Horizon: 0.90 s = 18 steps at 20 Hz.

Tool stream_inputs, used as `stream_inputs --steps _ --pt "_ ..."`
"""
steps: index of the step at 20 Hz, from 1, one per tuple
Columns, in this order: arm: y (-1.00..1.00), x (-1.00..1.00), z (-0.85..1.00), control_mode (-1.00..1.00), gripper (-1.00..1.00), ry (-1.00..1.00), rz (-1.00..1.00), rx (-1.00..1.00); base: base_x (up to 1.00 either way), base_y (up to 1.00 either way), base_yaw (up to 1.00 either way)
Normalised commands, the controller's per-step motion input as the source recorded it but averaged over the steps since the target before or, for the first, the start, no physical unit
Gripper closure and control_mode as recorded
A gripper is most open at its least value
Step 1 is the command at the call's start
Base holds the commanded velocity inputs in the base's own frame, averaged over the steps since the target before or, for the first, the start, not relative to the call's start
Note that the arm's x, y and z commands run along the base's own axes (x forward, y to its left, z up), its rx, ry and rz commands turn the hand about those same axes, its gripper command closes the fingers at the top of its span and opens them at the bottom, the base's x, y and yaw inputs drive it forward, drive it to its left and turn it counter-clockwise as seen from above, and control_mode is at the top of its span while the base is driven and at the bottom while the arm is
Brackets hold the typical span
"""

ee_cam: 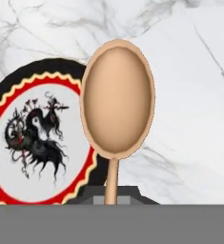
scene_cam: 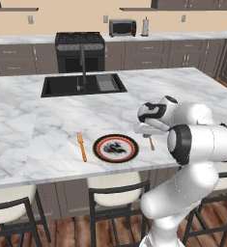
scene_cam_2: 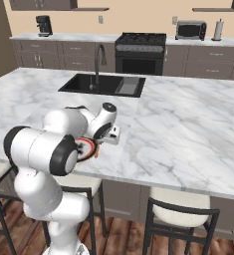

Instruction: Take the fork and place it on the left side of the plate. Then take the spoon and place it on the right side of the plate. Make sure they're directly next to the plate.

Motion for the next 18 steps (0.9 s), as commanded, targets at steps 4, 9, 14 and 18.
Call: stream_inputs --steps 4,9,14,18 --pt "0.01 0.20 -0.28 -1.00 1.00 0.00 0.00 0.05 0.00 0.00 0.00" --pt "0.00 0.08 -0.27 -1.00 1.00 0.00 0.00 0.04 0.00 0.00 0.00" --pt "0.00 0.15 -0.25 -1.00 1.00 0.01 0.00 0.05 0.00 0.00 0.00" --pt "0.00 0.18 -0.31 -1.00 1.00 0.00 0.00 0.05 0.00 0.00 0.00"
